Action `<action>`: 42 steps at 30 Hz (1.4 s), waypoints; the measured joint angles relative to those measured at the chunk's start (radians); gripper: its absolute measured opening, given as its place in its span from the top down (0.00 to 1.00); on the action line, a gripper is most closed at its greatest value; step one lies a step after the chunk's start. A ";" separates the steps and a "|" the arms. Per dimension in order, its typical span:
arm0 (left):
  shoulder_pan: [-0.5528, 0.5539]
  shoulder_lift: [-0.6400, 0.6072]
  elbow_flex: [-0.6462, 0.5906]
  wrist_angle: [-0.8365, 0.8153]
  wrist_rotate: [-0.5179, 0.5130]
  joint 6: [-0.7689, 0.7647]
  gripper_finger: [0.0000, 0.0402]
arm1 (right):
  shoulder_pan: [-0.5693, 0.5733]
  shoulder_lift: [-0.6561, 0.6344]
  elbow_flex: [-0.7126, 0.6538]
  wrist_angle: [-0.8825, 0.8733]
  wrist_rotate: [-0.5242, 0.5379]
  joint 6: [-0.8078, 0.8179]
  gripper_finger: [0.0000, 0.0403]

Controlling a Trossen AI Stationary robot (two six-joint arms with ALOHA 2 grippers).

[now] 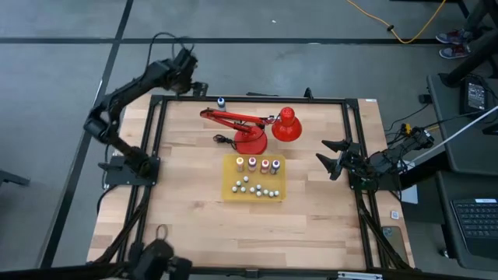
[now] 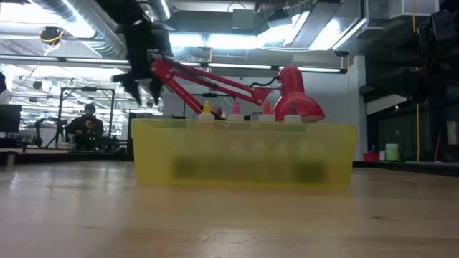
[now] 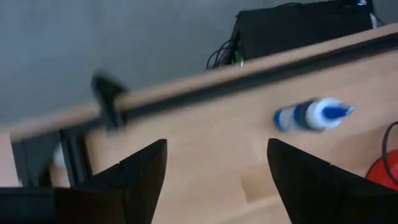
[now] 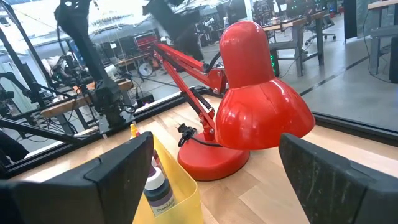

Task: Pick & Place food coloring
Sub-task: Put the big blue food bottle into the yellow bin

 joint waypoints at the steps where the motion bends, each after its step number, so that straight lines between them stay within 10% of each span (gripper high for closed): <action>1: -0.001 0.033 0.042 -0.002 0.001 0.040 0.33 | 0.000 0.000 0.000 0.000 0.000 0.000 0.14; 18: -0.111 0.515 0.606 -0.363 0.055 0.475 0.33 | 0.000 0.000 0.000 0.000 0.000 0.000 0.14; 42: -0.146 0.561 0.641 -0.358 0.134 0.512 0.33 | 0.000 0.000 0.000 0.000 0.000 0.000 0.14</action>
